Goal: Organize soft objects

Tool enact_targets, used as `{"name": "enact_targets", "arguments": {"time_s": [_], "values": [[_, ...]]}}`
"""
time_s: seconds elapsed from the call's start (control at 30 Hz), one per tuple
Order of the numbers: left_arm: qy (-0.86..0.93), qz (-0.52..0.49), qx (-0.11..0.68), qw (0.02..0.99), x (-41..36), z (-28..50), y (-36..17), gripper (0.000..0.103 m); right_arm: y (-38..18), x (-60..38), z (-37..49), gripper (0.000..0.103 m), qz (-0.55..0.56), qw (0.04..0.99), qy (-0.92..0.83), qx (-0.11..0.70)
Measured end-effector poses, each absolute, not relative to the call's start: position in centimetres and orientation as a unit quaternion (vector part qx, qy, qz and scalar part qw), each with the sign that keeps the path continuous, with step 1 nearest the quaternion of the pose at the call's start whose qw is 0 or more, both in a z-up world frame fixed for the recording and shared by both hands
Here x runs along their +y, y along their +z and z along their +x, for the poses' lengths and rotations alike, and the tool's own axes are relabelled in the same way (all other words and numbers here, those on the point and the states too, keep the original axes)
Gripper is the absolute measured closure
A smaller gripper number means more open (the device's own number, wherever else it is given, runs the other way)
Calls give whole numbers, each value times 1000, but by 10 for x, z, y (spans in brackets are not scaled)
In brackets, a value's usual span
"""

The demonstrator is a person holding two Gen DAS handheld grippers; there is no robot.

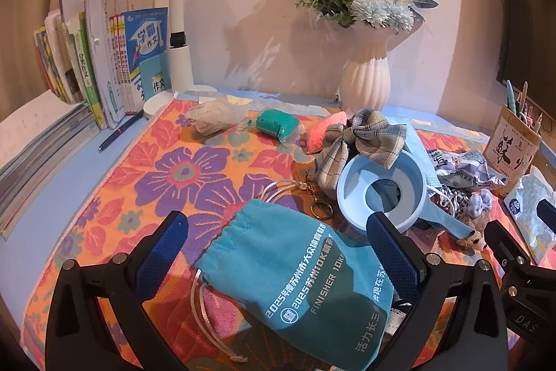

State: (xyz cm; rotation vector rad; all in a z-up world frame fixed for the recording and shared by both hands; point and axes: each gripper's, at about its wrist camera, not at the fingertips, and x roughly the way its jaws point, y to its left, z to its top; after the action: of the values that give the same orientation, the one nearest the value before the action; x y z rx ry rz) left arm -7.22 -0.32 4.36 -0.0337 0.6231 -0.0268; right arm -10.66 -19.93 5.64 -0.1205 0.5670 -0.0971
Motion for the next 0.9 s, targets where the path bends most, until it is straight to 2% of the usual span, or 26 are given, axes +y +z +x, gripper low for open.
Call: {"name": "enact_targets", "arguments": {"time_s": [0.9], "values": [[-15, -23, 308, 951, -1, -72, 44, 1, 52, -201, -101, 0, -60, 954, -49, 290]]}}
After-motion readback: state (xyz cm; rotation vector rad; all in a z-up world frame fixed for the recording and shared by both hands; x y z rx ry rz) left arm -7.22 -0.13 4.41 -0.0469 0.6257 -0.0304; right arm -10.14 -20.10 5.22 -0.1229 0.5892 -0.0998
